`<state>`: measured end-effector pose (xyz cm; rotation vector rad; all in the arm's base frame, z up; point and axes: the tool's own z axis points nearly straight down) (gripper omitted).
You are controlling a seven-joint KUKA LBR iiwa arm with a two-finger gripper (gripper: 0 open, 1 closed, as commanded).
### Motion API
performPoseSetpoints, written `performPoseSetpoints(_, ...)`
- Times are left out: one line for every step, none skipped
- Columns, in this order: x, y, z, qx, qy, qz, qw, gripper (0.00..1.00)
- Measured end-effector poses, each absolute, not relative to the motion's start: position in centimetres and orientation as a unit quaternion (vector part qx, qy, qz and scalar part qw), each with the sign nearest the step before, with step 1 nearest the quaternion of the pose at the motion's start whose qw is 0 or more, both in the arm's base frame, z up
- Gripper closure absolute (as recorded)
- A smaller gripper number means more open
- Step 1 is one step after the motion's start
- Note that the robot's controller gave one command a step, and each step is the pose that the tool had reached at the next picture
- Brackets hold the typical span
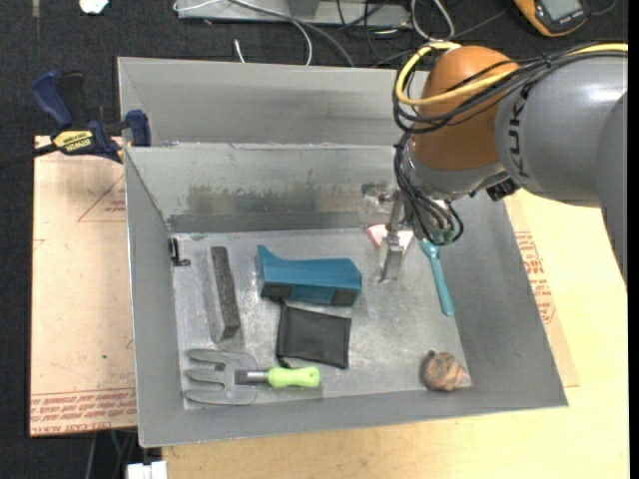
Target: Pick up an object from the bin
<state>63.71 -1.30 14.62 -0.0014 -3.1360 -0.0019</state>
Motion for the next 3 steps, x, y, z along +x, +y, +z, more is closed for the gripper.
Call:
performPoseSetpoints(63.9,-1.3,15.1,0.0,-1.0,0.0,-0.001,0.0)
performPoseSetpoints(61.5,5.0,11.3,0.033,-0.999,-0.001,-0.001,0.0)
performPoseSetpoints(60.0,5.1,9.6,-0.075,-0.997,-0.002,-0.004,0.0)
